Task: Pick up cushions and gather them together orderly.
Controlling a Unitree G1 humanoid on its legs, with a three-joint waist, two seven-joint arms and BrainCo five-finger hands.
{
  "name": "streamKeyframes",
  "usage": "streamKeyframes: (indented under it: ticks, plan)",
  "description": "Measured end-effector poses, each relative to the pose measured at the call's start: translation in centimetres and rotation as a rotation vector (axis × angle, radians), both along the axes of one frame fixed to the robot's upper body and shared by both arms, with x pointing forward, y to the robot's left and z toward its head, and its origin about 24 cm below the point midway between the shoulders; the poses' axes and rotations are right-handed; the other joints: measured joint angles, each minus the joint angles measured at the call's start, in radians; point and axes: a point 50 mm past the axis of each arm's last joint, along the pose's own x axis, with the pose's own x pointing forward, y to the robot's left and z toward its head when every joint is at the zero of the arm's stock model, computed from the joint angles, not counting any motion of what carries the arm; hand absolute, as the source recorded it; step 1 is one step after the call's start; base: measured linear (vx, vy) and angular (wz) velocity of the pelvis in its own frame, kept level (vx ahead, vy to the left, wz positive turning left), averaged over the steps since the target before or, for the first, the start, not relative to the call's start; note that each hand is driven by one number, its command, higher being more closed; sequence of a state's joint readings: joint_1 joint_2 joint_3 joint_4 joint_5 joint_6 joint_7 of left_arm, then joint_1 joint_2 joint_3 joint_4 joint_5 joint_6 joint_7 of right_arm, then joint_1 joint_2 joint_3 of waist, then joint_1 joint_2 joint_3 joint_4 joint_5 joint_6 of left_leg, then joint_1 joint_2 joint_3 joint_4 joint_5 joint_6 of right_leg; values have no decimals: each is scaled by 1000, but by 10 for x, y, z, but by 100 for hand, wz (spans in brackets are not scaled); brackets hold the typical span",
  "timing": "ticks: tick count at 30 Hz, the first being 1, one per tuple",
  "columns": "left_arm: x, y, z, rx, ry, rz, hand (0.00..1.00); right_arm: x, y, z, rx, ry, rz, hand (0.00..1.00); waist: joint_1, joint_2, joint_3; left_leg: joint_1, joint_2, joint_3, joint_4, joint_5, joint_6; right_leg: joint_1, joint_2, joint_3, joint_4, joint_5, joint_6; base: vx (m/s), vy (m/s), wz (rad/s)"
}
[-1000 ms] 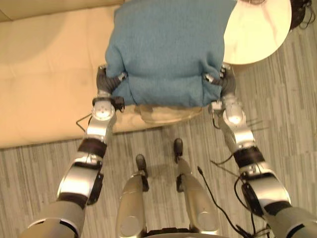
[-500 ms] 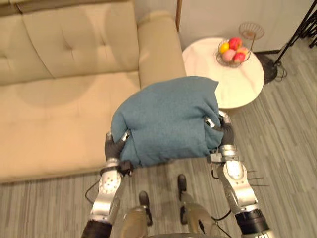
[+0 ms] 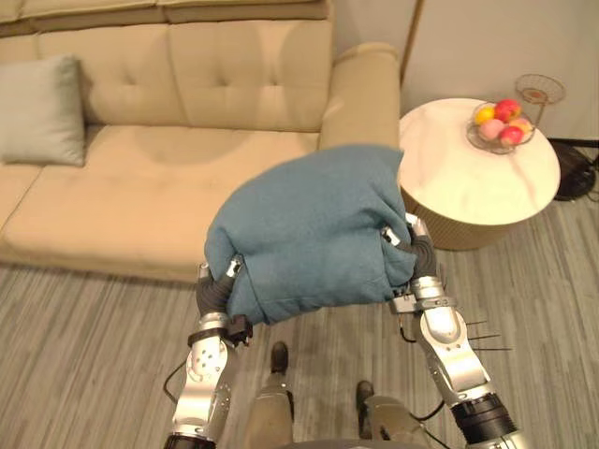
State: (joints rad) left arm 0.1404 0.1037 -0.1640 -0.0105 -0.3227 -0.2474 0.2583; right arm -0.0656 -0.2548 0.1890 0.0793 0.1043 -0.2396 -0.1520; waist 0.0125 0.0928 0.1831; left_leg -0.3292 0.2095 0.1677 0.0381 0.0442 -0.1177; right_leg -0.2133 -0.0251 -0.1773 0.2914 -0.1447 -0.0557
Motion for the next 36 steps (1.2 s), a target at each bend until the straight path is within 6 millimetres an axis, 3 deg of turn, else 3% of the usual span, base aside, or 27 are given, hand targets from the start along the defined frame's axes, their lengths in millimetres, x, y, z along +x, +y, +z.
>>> streamKeyframes:
  ticks: [3, 4, 6, 7, 9, 10, 16, 19, 21, 23, 24, 25, 27, 30, 31, 33, 34, 35, 36]
  plan:
    - [0, -13, 1, -8, -13, -75, 100, -4, -16, -6, -10, 33, -62, 100, -12, 1, -2, 34, -40, 122, 189, -28, 34, 0, -62, -81, -45, 41, 4, -227, -59, 110]
    - [0, -14, 4, -10, -27, -85, 100, -4, -18, -6, -10, 35, -71, 100, -25, 3, -3, 81, -38, 157, 201, -50, 57, 0, -67, -111, -61, 58, 5, -220, 3, 91]
    - [2, -18, 7, -18, -39, -105, 100, -4, -21, -2, -7, 21, -84, 100, -33, 8, -6, 160, -40, 185, 113, -78, 43, 2, -64, -151, -84, 78, 18, -159, 66, 77]
    - [4, -21, 9, -21, -46, -118, 100, -4, -23, -1, 4, 11, -100, 100, -35, -6, -4, 172, -60, 175, 50, -58, 40, 2, -76, -169, -90, 87, 31, -186, 158, 79]
    - [3, -22, 7, -19, -38, -123, 100, -4, -23, 0, 6, 4, -115, 100, -26, -26, -13, 163, -69, 165, 78, -52, 62, 15, -89, -186, -106, 109, 43, -126, 142, 46]
    - [3, -21, 7, -15, -37, -124, 100, -5, -22, 0, 9, 4, -115, 100, -22, -27, -15, 147, -72, 158, 117, -65, 80, 30, -99, -196, -107, 115, 51, -50, 81, 17]
    - [3, -13, 6, 29, -35, -143, 100, -8, -17, -5, 39, 21, -117, 100, -17, -31, -22, 103, -82, 139, 192, -116, 113, 46, -100, -172, -157, 129, 84, -68, 124, 11]
    - [-2, -11, 2, 30, -16, -144, 100, -8, -16, -6, 39, 25, -112, 100, 3, -35, -25, 69, -83, 155, 249, -157, 125, 14, -109, -141, -140, 121, 97, 11, 122, -20]
    - [-5, -10, -1, 32, -2, -144, 100, -9, -15, -7, 39, 31, -111, 100, 0, -41, -24, 57, -97, 158, 304, -204, 141, -17, -145, -137, -46, 70, 118, 53, 146, 2]
    - [-8, -9, -4, 34, 15, -143, 100, -13, -15, -12, 40, 52, -117, 100, -21, -67, -26, 66, -139, 129, 328, -241, 152, -34, -199, -123, 85, 16, 124, 102, 92, 37]
    - [-9, -9, -5, 34, 21, -142, 100, -14, -15, -14, 43, 58, -118, 100, -37, -77, -22, 79, -161, 104, 342, -265, 170, -63, -228, -92, 197, 17, 128, 158, 95, 46]
    - [-8, -7, -5, 40, 23, -141, 100, -14, -13, -16, 50, 68, -119, 100, -42, -84, -17, 105, -170, 98, 345, -276, 189, -147, -256, -52, 374, 46, 101, 204, 116, 36]
    - [-9, -5, -5, 55, 27, -142, 100, -16, -12, -21, 58, 88, -121, 100, -49, -89, -16, 133, -167, 77, 352, -297, 204, -206, -236, -37, 412, -15, 108, 226, 63, 23]
    - [-7, -5, -5, 56, 26, -146, 100, -18, -14, -23, 57, 98, -127, 100, -62, -86, -12, 191, -164, 57, 349, -343, 190, -232, -141, -12, 161, 10, 118, 307, -2, 21]
    - [-5, -7, -4, 59, 20, -151, 100, -19, -16, -24, 57, 103, -135, 100, -73, -87, -10, 220, -168, 48, 346, -356, 173, -230, -111, -13, 14, 78, 124, 439, -43, 38]
    - [2, -8, -2, 65, 8, -158, 100, -21, -18, -26, 67, 111, -143, 100, -93, -107, -4, 269, -198, 25, 329, -376, 149, -229, -111, -13, -156, 166, 130, 468, -93, 53]
    - [4, -9, -2, 80, 7, -165, 100, -24, -20, -29, 69, 124, -153, 100, -104, -124, -4, 321, -219, 13, 308, -397, 123, -230, -122, -10, -191, 186, 103, 481, -152, 54]
    - [4, -9, -2, 84, 10, -170, 100, -27, -21, -32, 69, 135, -160, 100, -110, -125, -6, 347, -221, 2, 301, -415, 108, -226, -121, -10, -186, 191, 91, 511, -183, 44]
    - [4, -12, -4, 87, 14, -175, 100, -32, -26, -36, 67, 153, -175, 100, -114, -107, -13, 381, -206, -10, 289, -437, 89, -231, -109, -9, -141, 247, 42, 471, -186, 32]
